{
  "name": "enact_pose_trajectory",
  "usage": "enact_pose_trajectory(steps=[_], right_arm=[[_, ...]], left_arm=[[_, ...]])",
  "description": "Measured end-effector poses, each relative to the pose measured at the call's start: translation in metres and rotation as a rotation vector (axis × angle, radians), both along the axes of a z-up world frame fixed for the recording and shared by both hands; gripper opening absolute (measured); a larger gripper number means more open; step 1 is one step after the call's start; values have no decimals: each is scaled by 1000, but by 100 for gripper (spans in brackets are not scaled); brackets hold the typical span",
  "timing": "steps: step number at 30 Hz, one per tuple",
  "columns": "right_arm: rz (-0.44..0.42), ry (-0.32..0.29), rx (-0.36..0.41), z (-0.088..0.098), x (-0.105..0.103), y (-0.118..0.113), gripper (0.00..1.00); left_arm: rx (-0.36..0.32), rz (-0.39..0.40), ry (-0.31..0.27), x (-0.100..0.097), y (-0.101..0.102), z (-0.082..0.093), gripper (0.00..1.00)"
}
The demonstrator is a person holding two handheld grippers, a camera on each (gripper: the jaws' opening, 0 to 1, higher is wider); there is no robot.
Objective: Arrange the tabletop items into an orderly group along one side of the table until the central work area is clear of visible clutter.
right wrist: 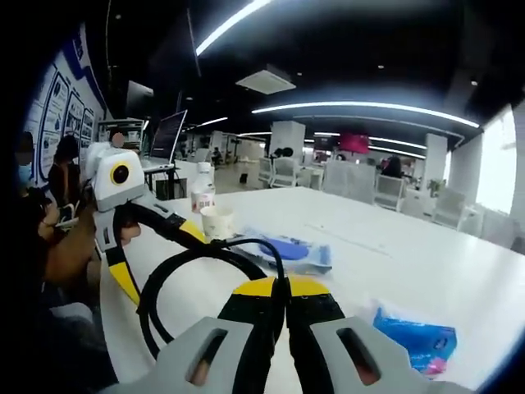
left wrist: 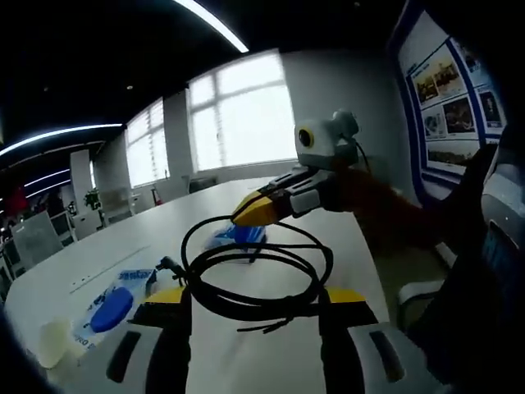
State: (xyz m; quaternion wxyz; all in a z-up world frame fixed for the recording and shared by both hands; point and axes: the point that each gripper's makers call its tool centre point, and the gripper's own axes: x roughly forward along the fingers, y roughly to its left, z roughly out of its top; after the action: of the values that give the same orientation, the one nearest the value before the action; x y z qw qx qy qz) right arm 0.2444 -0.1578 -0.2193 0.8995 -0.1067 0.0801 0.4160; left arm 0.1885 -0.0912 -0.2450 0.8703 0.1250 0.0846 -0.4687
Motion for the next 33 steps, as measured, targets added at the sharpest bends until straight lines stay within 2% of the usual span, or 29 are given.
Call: enact_pose_trajectory(steps=[13, 33], right_arm=[[-75, 6, 4, -6, -14, -46, 1], [-94, 17, -1, -13, -19, -55, 1]], left_arm=[[6, -72, 0, -10, -39, -4, 60], [6, -92, 4, -17, -49, -10, 60]])
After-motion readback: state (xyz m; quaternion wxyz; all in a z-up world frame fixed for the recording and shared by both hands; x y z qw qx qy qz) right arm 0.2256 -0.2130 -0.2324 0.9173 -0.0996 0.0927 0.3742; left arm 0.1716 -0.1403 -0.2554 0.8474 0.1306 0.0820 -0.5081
